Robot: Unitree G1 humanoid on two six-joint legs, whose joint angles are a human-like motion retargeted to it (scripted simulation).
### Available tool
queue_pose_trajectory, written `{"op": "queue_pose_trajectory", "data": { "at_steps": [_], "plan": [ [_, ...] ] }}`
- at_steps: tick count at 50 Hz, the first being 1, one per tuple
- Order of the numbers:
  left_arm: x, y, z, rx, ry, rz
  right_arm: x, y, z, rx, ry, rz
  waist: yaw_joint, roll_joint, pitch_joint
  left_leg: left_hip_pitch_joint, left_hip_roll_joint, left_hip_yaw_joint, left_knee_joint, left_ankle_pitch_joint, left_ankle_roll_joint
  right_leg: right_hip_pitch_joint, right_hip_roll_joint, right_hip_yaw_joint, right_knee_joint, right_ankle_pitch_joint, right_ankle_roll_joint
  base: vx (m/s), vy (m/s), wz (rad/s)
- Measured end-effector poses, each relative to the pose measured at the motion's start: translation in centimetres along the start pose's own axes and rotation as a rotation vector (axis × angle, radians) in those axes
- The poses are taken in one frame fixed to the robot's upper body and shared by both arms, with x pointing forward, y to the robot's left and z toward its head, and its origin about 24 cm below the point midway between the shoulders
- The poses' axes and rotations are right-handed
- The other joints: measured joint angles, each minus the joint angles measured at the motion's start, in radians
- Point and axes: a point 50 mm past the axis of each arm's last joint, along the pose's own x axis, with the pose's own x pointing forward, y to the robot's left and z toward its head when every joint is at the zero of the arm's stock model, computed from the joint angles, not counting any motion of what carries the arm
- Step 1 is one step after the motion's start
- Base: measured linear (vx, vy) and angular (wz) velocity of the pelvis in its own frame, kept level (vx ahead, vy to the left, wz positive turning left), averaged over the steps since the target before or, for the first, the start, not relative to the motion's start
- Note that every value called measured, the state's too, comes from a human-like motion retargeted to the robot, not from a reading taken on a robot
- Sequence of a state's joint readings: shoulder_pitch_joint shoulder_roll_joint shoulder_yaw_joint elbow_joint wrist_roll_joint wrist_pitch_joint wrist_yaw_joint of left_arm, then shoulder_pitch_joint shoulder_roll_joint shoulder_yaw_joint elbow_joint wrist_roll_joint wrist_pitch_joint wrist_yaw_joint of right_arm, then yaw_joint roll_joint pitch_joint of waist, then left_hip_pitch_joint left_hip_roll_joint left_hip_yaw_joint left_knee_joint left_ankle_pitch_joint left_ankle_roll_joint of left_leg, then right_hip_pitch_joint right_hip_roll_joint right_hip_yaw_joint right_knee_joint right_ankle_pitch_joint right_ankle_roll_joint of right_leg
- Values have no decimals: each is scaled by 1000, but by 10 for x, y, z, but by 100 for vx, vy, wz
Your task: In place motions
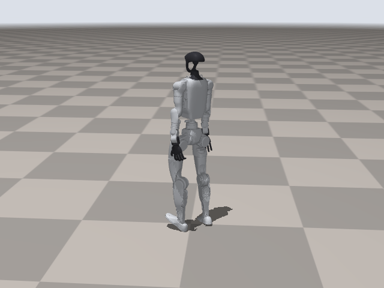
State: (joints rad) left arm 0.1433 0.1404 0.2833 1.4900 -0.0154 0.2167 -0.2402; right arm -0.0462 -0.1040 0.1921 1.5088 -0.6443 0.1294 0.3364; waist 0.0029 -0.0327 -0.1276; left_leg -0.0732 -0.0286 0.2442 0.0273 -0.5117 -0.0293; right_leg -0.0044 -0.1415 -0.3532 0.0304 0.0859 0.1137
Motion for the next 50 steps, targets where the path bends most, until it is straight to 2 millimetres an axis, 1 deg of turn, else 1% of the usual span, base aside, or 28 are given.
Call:
{"op": "queue_pose_trajectory", "data": {
  "at_steps": [50],
  "plan": [
    [0, -1, -1, 4, 3, 0, 0, 0, 0, -6, 1, 3, 2, -1, -3, 1, -2, -2, 5, -3, 2, 3, -1, -2, 1, 0, 1, 0, 0, 0]
  ]
}}
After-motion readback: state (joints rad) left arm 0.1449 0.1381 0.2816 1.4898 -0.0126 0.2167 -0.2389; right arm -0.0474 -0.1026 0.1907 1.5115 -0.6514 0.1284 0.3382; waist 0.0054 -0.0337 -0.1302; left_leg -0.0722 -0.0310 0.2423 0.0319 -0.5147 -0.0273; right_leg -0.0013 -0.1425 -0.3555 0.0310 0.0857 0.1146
